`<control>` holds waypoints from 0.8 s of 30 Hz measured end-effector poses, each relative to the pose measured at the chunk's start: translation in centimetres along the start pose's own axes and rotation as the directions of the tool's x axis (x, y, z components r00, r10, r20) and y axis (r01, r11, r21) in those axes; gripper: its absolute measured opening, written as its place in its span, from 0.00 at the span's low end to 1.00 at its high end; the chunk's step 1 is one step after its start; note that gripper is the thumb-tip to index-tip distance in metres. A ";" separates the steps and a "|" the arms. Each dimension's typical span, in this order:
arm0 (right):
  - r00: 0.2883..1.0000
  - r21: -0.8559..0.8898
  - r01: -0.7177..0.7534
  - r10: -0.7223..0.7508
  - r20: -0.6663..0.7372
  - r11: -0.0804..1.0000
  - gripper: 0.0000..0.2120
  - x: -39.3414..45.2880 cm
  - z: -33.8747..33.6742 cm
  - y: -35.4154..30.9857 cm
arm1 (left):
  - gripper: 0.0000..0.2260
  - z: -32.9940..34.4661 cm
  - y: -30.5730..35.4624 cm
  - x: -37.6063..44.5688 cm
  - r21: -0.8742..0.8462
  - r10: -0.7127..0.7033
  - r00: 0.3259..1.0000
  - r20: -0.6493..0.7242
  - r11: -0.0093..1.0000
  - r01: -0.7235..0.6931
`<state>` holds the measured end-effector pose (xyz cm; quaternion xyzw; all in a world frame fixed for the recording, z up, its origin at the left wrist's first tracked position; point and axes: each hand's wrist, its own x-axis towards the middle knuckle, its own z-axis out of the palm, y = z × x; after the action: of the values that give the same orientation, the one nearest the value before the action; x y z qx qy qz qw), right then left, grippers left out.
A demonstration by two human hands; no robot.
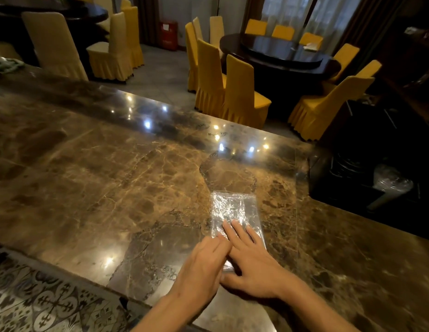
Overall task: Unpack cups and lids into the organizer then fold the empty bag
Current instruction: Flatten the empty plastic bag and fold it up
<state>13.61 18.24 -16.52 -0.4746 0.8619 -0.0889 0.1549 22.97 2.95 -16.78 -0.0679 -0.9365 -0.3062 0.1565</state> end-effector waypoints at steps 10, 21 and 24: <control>0.992 0.166 0.039 -0.019 -0.122 0.985 0.26 -0.4 -0.3 2.4 | 0.04 0.5 0.5 1.8 0.185 0.244 0.943 0.228 0.940 -0.288; 1.000 -0.209 -0.008 0.006 -0.012 0.978 0.25 5.1 -4.1 8.9 | 0.14 1.2 -1.0 1.1 0.120 0.245 0.950 0.192 0.955 -0.270; 0.999 -0.201 -0.041 0.036 -0.027 0.979 0.25 6.9 -4.6 10.0 | 0.13 1.4 -1.0 0.9 0.112 0.226 0.961 0.163 0.963 -0.245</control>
<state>0.64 17.75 -16.45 -0.4699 0.8773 -0.0036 0.0974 21.56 2.96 -18.10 -0.1912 -0.9488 -0.2175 0.1258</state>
